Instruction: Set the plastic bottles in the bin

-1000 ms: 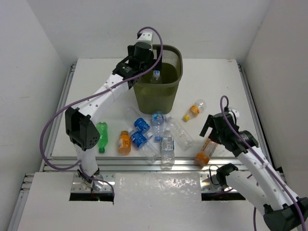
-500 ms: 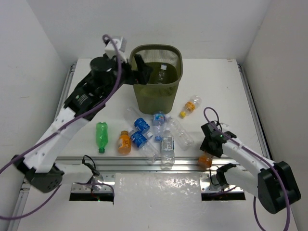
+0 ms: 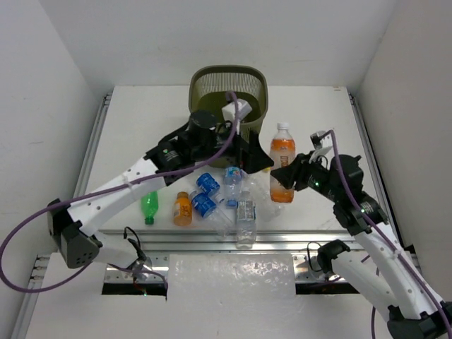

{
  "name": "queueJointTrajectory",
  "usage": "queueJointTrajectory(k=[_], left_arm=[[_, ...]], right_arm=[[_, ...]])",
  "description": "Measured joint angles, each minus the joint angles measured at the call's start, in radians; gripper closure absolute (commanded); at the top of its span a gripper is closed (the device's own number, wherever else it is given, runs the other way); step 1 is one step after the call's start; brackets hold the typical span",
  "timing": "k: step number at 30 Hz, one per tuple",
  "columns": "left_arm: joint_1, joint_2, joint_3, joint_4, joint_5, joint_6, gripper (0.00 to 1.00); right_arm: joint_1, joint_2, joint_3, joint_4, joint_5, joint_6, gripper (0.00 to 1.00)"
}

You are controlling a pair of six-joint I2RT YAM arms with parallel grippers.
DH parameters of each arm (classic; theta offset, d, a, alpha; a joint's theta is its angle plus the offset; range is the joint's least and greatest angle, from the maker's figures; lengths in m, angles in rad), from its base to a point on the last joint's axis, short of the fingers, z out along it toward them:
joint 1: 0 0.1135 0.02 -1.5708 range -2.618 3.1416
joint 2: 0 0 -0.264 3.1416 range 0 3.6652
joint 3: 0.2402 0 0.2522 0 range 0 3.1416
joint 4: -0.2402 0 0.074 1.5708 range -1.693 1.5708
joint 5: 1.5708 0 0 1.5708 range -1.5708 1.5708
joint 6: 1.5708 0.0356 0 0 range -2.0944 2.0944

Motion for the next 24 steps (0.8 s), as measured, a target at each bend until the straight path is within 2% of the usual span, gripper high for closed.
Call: queueJointTrajectory(k=[4,8,9,10,11,12,13,14,15,16,18,20,21,24], left_arm=[[-0.045,0.058,0.045,-0.017,0.021,0.000,0.00],[-0.054,0.046,0.071,0.000,0.055,0.000,0.01],[-0.054,0.043,0.072,0.010,0.068,-0.003,0.04],[-0.054,0.040,0.072,0.026,0.086,-0.008,0.23],[-0.054,0.040,0.072,0.039,0.100,-0.016,0.49],[-0.054,0.040,0.072,0.061,0.122,-0.021,0.79],[-0.055,0.041,0.072,0.081,0.144,-0.029,1.00],[-0.056,0.041,0.072,0.086,0.144,-0.029,1.00],[-0.057,0.042,0.072,0.097,0.147,-0.030,1.00],[-0.057,0.044,0.076,0.097,0.146,-0.032,1.00],[-0.057,0.052,0.090,0.096,0.115,-0.040,1.00],[-0.063,0.056,0.112,0.079,0.049,-0.050,1.00],[-0.069,0.056,0.134,0.053,-0.018,-0.048,1.00],[-0.063,0.081,0.254,-0.047,-0.282,-0.036,1.00]], right_arm=[[0.005,-0.016,0.054,0.203,-0.358,-0.035,0.92],[-0.007,-0.005,0.064,0.317,-0.536,-0.026,0.91],[-0.008,0.006,0.069,0.341,-0.575,-0.016,0.90],[-0.009,0.015,0.072,0.373,-0.613,0.000,0.88],[-0.010,0.029,0.076,0.396,-0.638,0.009,0.78],[-0.011,0.041,0.077,0.414,-0.663,0.021,0.74],[-0.011,0.051,0.077,0.426,-0.676,0.027,0.69],[-0.011,0.056,0.077,0.441,-0.682,0.032,0.61],[-0.014,0.055,0.077,0.447,-0.682,0.039,0.27],[-0.016,0.050,0.077,0.451,-0.682,0.045,0.01],[-0.010,0.030,0.079,0.445,-0.700,0.021,0.01],[-0.002,-0.001,0.093,0.381,-0.621,-0.014,0.01],[-0.002,-0.014,0.109,0.332,-0.560,-0.028,0.01],[0.005,-0.014,0.197,0.125,-0.222,-0.018,0.01]])
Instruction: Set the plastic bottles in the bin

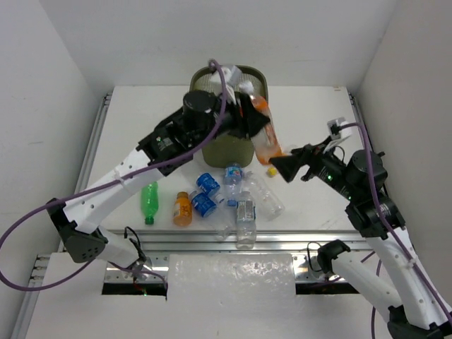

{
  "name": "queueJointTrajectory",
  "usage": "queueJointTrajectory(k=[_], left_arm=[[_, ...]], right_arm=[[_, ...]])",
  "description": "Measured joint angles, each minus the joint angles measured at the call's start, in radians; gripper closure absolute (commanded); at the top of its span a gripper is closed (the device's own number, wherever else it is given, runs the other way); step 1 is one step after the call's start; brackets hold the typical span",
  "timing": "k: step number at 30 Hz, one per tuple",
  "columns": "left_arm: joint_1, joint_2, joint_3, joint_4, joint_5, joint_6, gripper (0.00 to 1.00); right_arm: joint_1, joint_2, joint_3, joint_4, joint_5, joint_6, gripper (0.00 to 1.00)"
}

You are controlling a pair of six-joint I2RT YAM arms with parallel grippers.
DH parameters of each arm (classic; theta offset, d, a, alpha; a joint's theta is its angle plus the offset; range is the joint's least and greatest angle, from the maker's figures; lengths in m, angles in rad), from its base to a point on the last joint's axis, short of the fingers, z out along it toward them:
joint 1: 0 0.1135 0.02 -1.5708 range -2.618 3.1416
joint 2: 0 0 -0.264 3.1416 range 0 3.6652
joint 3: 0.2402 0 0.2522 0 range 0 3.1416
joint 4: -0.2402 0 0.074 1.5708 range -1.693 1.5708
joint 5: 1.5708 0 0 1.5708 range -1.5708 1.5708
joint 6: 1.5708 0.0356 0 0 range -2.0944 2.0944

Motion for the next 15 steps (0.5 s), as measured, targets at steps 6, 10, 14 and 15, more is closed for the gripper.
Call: queueJointTrajectory(k=[6,10,14,15], left_arm=[[0.115,0.101,0.291,-0.098,-0.386,0.049,1.00],[0.233,0.208,0.418,-0.106,-0.490,0.082,0.70],[0.311,0.328,0.455,-0.132,-0.503,0.093,0.00],[0.322,0.351,0.451,-0.146,-0.504,0.092,0.00]], right_arm=[[-0.003,0.105,0.036,-0.252,0.480,0.065,0.01],[-0.015,0.193,-0.010,-0.294,0.591,0.103,0.01],[-0.032,0.303,-0.010,-0.260,0.666,0.160,0.01],[-0.039,0.354,-0.010,-0.243,0.678,0.173,0.01]])
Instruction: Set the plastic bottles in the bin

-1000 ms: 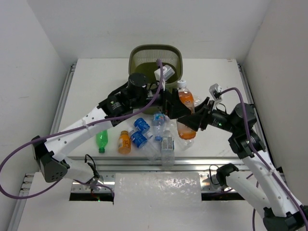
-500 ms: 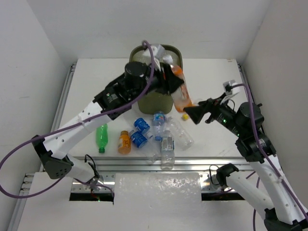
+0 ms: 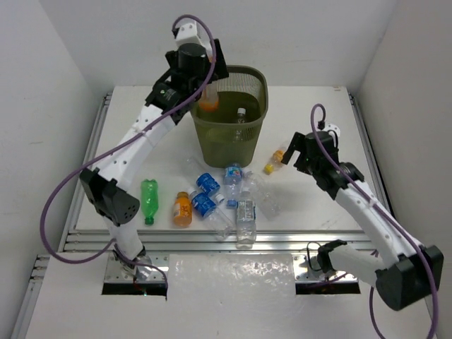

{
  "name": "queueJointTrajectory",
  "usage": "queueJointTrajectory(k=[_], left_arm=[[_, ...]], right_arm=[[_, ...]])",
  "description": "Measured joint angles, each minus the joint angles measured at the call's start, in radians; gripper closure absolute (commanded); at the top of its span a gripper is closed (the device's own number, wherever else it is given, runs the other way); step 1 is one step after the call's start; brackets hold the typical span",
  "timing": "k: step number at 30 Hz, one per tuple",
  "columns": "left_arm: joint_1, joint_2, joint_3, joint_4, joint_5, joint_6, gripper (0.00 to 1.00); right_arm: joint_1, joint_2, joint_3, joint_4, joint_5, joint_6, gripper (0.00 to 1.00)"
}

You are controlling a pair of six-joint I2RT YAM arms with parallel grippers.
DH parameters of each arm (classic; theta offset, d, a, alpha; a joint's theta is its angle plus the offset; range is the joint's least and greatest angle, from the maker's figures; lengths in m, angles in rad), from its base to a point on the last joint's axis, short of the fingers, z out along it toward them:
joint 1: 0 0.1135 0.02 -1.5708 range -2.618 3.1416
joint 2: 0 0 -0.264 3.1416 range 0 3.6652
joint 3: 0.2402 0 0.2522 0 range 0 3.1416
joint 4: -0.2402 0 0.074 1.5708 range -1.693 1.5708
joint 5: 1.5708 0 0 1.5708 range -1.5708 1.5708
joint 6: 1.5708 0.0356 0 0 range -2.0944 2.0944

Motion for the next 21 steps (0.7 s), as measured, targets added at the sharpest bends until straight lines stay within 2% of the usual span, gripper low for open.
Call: queueJointTrajectory(k=[3,8,11,16,20,21], left_arm=[[0.008,0.024,-0.063,-0.016,0.009,0.000,0.00],[0.000,-0.021,-0.130,-0.031,0.033,0.006,0.00],[-0.008,-0.131,-0.208,-0.025,0.034,0.020,0.00],[-0.051,-0.404,-0.385,0.022,0.046,0.029,0.00],[-0.064,-0.538,-0.486,0.067,0.093,0.022,0.00],[-0.065,-0.553,-0.506,0.071,0.100,0.020,0.00]], right_arm=[[-0.032,0.126,0.000,0.074,0.007,0.033,0.01],[-0.119,0.381,0.012,0.175,-0.045,0.095,0.01],[-0.140,0.494,0.031,0.196,-0.072,0.119,0.04],[-0.141,0.640,0.075,0.280,-0.135,0.143,0.11],[-0.144,0.755,0.116,0.344,-0.171,0.142,0.45],[-0.146,0.770,0.117,0.352,-0.176,0.142,0.60]])
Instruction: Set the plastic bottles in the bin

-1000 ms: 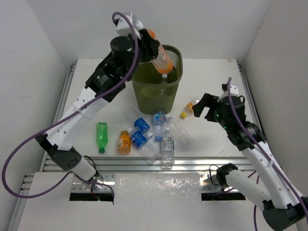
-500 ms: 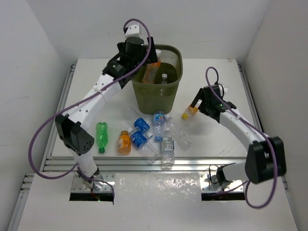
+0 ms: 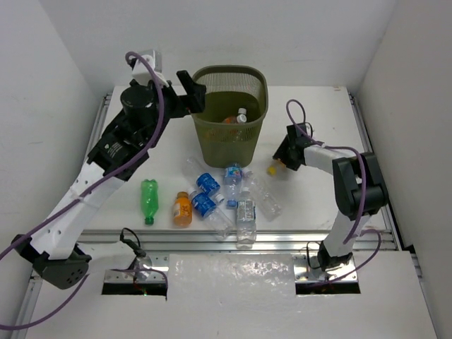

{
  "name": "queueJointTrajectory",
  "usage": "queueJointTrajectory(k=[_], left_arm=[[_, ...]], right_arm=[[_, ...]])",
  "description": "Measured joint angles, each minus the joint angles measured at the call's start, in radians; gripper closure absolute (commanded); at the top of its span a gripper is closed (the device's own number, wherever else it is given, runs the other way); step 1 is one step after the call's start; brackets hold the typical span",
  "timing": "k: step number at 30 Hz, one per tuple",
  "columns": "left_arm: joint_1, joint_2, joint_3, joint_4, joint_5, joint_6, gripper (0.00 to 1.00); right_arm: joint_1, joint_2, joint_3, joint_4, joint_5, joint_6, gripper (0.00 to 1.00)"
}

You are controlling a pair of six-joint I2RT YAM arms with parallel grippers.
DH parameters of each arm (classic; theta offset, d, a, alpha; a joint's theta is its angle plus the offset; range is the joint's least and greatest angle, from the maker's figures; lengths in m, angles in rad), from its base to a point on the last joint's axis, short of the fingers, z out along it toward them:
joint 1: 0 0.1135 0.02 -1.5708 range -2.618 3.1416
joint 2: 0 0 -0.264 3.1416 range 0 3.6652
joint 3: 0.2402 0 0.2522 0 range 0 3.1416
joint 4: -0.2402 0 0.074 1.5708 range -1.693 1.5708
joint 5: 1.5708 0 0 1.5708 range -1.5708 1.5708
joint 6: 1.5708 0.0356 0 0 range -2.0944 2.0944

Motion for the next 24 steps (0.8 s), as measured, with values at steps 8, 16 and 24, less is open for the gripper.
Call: queueJointTrajectory(k=[8,16,24], left_arm=[[-0.050,0.079,-0.078,0.005,0.200,-0.010,0.00],[-0.143,0.174,-0.055,0.032,0.527,-0.009,0.00],[-0.176,0.194,-0.032,0.171,0.771,-0.033,0.02]], right_arm=[[0.009,-0.216,-0.192,0.107,0.013,-0.134,0.84],[0.043,-0.959,-0.359,0.231,-0.401,-0.439,0.86],[0.055,-1.141,-0.343,0.296,-0.866,-0.476,0.85]])
